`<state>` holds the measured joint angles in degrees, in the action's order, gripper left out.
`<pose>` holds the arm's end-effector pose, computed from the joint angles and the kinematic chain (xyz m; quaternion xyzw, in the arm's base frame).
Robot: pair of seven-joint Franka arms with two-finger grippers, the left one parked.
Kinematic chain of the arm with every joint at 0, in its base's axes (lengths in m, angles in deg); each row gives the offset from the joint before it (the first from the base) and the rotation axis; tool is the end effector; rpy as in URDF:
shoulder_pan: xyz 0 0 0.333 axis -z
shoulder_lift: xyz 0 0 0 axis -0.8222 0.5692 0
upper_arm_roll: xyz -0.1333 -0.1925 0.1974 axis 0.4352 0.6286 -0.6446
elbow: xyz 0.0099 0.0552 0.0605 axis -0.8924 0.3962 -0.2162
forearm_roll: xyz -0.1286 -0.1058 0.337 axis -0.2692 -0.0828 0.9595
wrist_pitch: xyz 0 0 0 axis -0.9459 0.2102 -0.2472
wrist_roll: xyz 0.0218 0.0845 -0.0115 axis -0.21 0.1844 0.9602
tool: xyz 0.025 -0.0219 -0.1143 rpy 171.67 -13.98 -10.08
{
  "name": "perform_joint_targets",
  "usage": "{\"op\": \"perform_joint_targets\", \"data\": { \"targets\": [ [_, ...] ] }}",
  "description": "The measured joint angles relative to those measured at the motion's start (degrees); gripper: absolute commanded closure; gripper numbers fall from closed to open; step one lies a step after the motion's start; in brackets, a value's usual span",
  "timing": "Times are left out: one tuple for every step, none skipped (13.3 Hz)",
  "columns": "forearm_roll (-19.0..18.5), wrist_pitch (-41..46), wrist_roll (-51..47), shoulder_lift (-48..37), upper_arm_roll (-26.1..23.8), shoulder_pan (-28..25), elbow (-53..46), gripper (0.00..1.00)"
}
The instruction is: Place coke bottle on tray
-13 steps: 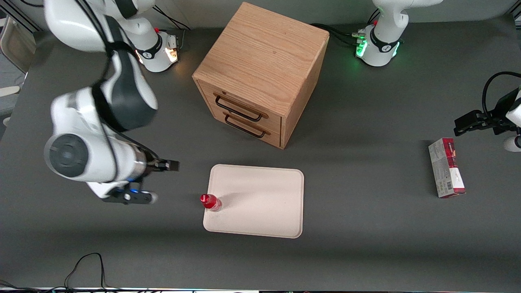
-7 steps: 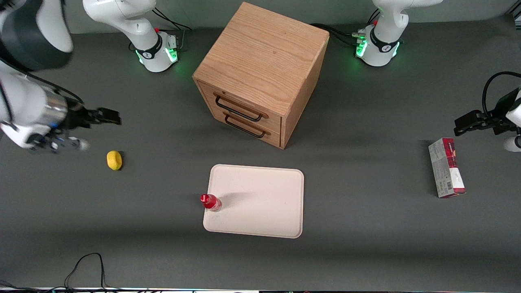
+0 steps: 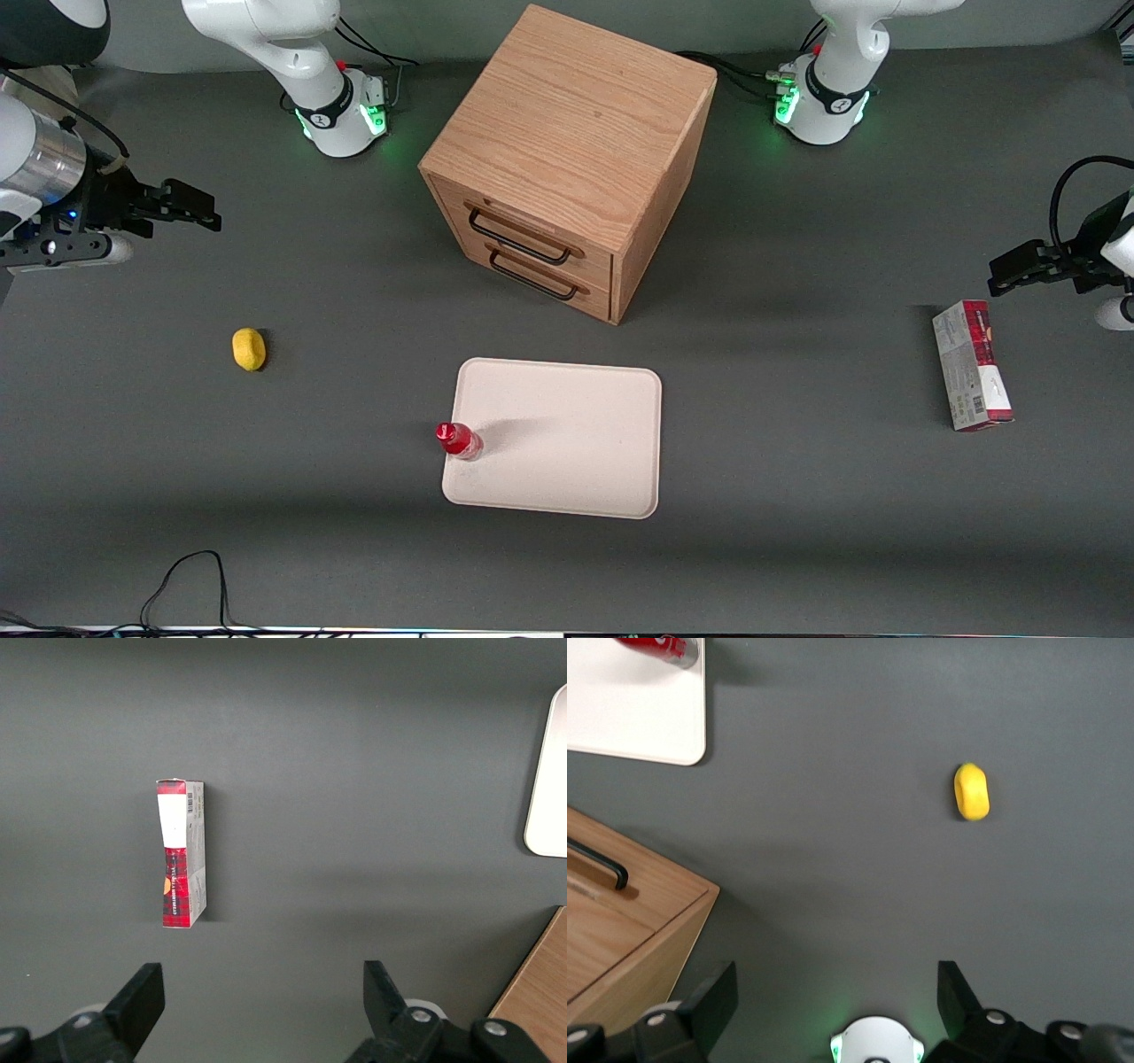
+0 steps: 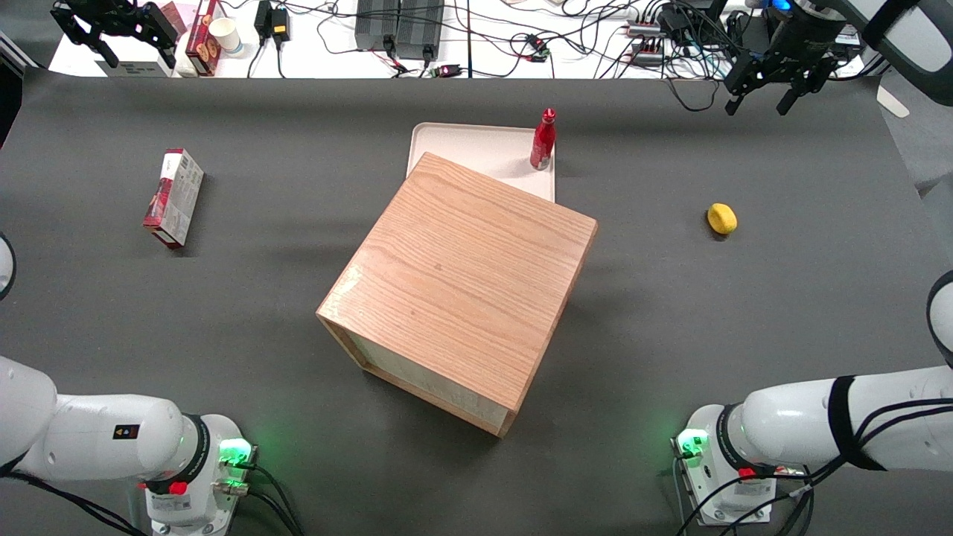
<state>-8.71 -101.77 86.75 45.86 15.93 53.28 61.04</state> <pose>0.5010 0.0277 0.5628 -0.9966 -0.0142 0.0792 0.0194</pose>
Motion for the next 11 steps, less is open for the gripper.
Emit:
{"op": "perform_joint_targets", "data": {
  "targets": [
    [-0.3,-1.4,0.0,0.7,1.3,-1.1,0.0,0.00],
    [-0.8,-3.1,0.0,1.2,2.0,-1.6,-0.1,0.00],
    [-1.0,-4.2,0.0,1.7,2.2,-1.7,-0.3,0.00],
    [-1.2,-4.2,0.0,2.0,2.3,-1.7,-0.8,0.00],
    [-1.2,-4.0,0.0,2.0,2.2,-1.6,-1.2,0.00],
    [-1.2,-3.6,0.0,2.0,1.7,-1.1,-1.5,0.00],
    [-1.2,-3.4,0.0,2.0,0.5,0.1,-2.0,0.00],
    [-1.2,-3.0,0.0,2.0,-0.4,1.0,-2.6,0.00],
    [-1.2,-2.7,0.0,2.1,-0.8,1.4,-3.1,0.00],
    [-1.2,-2.7,0.2,2.2,-0.9,1.5,-3.6,0.00],
    [-1.2,-2.7,1.0,2.6,-0.9,1.5,-4.3,0.00]
  ]
}}
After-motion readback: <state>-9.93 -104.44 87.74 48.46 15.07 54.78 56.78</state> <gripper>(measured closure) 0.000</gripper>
